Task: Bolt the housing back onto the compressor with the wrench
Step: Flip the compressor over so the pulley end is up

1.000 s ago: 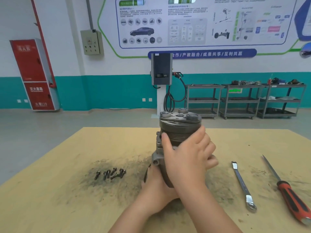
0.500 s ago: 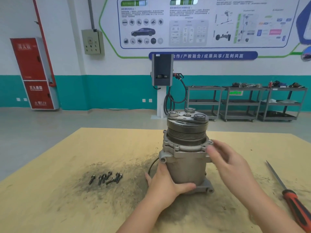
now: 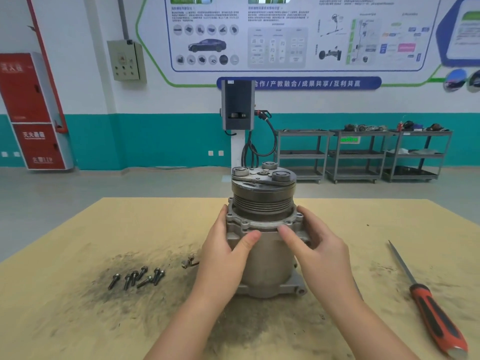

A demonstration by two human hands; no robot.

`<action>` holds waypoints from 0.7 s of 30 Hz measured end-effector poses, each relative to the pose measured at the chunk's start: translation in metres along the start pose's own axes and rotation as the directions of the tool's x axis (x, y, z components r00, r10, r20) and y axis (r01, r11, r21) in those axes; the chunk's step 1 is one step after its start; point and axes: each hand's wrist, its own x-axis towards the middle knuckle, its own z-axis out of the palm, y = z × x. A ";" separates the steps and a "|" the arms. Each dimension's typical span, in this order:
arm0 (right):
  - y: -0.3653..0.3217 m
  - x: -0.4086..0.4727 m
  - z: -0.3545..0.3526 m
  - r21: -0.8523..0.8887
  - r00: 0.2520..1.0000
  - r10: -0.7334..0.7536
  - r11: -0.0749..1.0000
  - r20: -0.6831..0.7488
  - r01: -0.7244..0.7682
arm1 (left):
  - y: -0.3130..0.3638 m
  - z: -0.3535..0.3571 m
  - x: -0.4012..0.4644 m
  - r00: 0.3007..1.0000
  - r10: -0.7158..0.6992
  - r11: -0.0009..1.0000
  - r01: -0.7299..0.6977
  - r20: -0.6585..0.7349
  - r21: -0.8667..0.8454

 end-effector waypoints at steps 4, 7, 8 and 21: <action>0.003 -0.006 0.007 0.056 0.994 -0.023 0.998 -0.106 0.030 | -0.004 -0.001 0.000 1.000 -0.008 0.995 0.005 -0.028 -0.099; 0.002 -0.012 0.011 0.036 0.986 -0.023 0.999 -0.164 0.029 | -0.004 -0.007 0.003 1.000 -0.017 0.992 0.015 -0.019 -0.128; 0.003 -0.012 0.011 0.036 0.987 -0.019 0.999 -0.163 0.025 | -0.005 -0.009 0.003 1.000 -0.016 0.991 0.014 -0.018 -0.130; -0.001 -0.003 0.002 -0.001 0.996 0.013 1.000 -0.091 -0.013 | 0.007 0.001 -0.009 0.993 -0.023 0.996 0.013 -0.114 -0.093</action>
